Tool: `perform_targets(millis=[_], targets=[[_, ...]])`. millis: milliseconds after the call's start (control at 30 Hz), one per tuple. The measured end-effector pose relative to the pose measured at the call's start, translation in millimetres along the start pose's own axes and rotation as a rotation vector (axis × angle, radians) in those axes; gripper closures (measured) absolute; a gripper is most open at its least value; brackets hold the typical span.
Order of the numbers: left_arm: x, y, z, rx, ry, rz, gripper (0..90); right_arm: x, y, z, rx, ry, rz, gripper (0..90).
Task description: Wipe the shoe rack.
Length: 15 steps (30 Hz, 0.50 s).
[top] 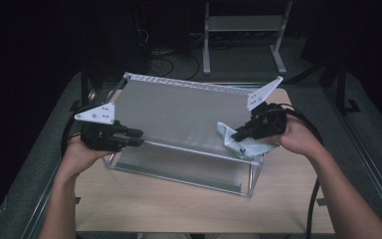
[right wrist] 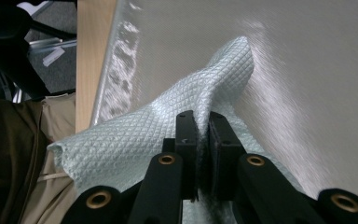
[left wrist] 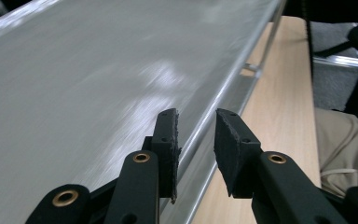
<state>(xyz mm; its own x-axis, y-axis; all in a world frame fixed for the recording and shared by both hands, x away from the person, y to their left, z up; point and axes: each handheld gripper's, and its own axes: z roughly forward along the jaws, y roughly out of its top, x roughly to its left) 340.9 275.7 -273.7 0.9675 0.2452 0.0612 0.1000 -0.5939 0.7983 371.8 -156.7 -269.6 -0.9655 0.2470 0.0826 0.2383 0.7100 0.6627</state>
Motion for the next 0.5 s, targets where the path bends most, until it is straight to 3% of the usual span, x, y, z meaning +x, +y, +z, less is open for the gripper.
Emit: perform_targets(millis=[200,267,500], targets=[[-7.2,8.2,19.0,0.030,-0.018,0.024,68.0,1.5,-4.8,1.5,0.012,0.004,0.006,83.6],[-6.9,7.6,21.3,0.043,0.001,0.025,68.6,3.5,-4.0,3.5,0.015,0.016,-0.001,83.6],[-0.4,7.7,18.5,0.067,0.007,0.019,68.9,9.0,1.1,10.4,0.022,0.027,-0.022,83.8]])
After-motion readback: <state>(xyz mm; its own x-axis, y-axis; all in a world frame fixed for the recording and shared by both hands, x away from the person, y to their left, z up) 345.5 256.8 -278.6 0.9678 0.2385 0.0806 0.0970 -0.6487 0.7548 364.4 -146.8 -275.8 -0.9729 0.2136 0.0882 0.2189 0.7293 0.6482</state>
